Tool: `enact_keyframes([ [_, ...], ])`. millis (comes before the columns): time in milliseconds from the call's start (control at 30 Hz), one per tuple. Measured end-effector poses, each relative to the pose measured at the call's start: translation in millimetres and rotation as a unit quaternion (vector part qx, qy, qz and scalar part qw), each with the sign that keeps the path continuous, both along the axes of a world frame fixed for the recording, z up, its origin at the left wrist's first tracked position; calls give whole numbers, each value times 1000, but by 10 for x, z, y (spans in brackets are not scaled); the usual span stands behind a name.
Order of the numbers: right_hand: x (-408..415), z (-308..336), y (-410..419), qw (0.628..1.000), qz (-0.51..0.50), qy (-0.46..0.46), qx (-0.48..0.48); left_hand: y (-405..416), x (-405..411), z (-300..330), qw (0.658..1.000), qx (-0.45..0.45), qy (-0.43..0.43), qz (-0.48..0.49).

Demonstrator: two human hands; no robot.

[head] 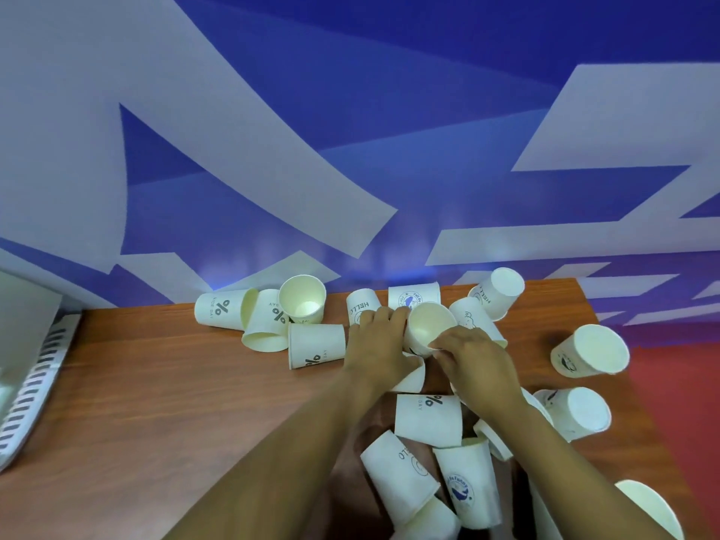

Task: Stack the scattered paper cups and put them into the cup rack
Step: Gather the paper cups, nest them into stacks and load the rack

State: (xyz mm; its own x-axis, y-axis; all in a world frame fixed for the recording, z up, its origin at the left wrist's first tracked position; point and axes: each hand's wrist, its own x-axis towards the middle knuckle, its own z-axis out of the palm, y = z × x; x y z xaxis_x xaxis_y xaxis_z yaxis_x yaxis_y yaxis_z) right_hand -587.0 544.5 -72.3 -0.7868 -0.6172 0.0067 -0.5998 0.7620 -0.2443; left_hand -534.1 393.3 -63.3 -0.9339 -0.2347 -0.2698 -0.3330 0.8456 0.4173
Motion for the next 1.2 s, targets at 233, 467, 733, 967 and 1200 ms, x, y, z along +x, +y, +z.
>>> enact_keyframes([
  [233,47,58,27,998,17,33,-50,54,-58,-19,999,22,45,22],
  [467,163,339,100,997,21,44,-60,80,42,174,989,82,119,36],
  [733,509,713,113,994,66,67,-56,20,512,597,985,26,172,5],
  [967,1098,1002,-157,983,116,114,-88,-192,1279,880,986,13,163,45],
  [1200,1730,1076,-573,974,179,110,-85,-550,2098,1006,985,-7,145,89],
])
